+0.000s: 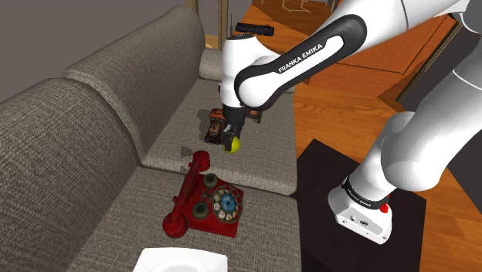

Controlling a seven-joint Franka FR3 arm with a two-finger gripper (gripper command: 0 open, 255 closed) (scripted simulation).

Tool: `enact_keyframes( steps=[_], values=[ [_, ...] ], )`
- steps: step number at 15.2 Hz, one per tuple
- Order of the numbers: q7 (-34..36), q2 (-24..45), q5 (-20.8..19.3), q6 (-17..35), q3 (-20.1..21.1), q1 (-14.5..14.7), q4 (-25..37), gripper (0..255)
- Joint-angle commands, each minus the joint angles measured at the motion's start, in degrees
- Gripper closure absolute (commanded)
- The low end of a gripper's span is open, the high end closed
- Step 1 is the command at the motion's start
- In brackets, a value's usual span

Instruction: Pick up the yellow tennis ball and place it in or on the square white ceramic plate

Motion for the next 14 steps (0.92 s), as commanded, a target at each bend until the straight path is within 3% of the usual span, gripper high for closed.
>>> enact_keyframes(
  steps=[1,3,14],
  values=[
    [-0.06,-1.12,0.04,-1.82,-0.13,-0.08,0.68,255],
    [-0.02,-1.81,0.08,-2.91,-0.17,-0.10,1.09,255],
    [16.31,-0.58,1.36,-1.37,9.28,7.70,2.67,255]
  ],
)
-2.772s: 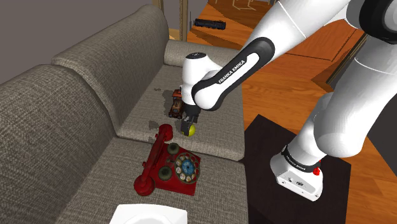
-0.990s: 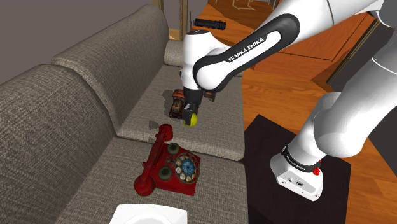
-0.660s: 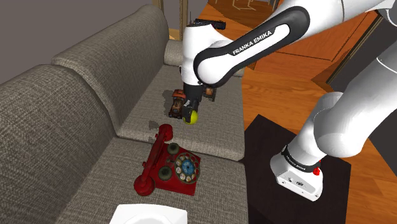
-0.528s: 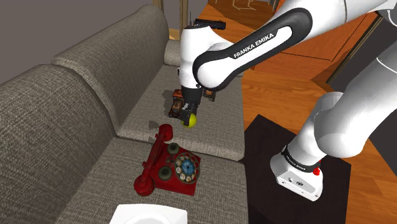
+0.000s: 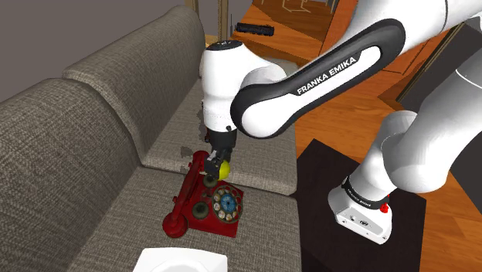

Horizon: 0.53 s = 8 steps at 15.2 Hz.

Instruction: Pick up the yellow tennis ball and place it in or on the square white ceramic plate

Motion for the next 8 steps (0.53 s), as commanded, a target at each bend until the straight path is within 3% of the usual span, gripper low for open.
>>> enact_keyframes(
  steps=[1,8],
  values=[
    [3.34,1.27,-0.26,0.78,1.76,1.36,0.83,255],
    [15.27,6.35,-3.01,1.15,7.13,6.03,6.41,255]
  ],
)
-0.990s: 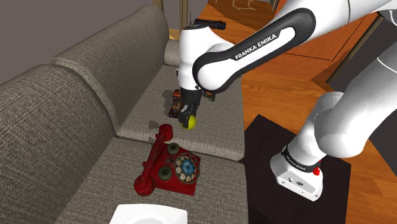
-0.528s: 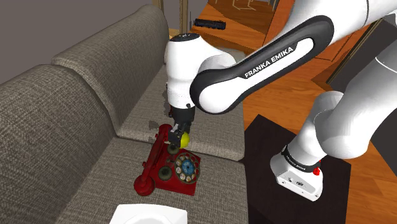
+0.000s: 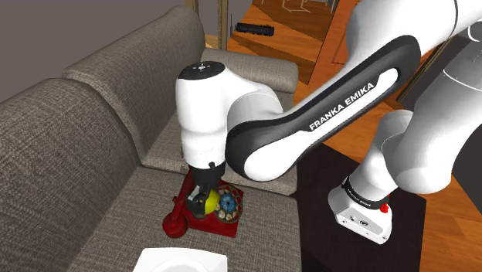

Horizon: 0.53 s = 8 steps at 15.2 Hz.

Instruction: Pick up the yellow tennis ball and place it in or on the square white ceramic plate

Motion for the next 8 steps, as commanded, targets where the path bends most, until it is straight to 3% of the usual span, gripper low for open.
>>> enact_keyframes(
  steps=[1,8],
  values=[
    [3.92,1.92,-1.25,0.22,1.50,1.53,1.89,255],
    [16.64,10.17,-7.43,-0.90,4.68,7.51,11.11,255]
  ],
)
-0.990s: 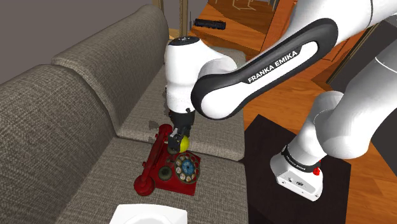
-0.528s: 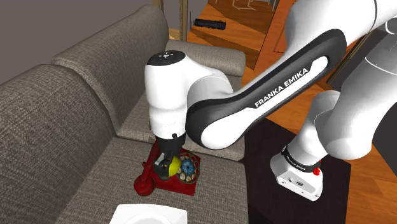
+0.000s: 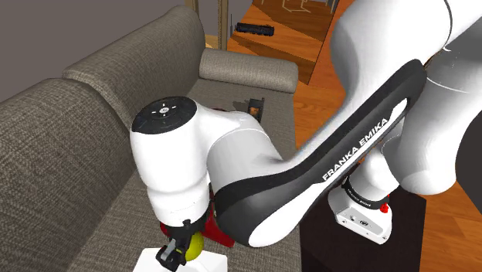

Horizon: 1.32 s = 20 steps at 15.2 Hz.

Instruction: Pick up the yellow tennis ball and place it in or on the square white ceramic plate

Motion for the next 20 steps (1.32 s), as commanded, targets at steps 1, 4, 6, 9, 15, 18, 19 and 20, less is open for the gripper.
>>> enact_keyframes(
  steps=[1,4,6,9,15,18,19,20],
  values=[
    [3.77,2.60,-1.99,-0.64,0.61,2.02,3.11,255],
    [8.87,6.89,-5.08,-1.93,0.96,5.43,8.34,255],
    [12.03,9.90,-7.09,-3.05,0.96,7.93,12.21,255],
    [13.83,12.34,-8.60,-2.46,0.58,9.58,13.83,255],
    [14.61,14.93,-10.24,1.26,-0.35,10.30,12.42,255],
    [15.04,16.33,-11.11,3.06,-0.89,10.72,11.90,255],
    [15.19,16.81,-11.41,3.65,-1.09,10.87,11.75,255],
    [15.33,17.30,-11.71,4.23,-1.29,11.02,11.61,255]
  ],
)
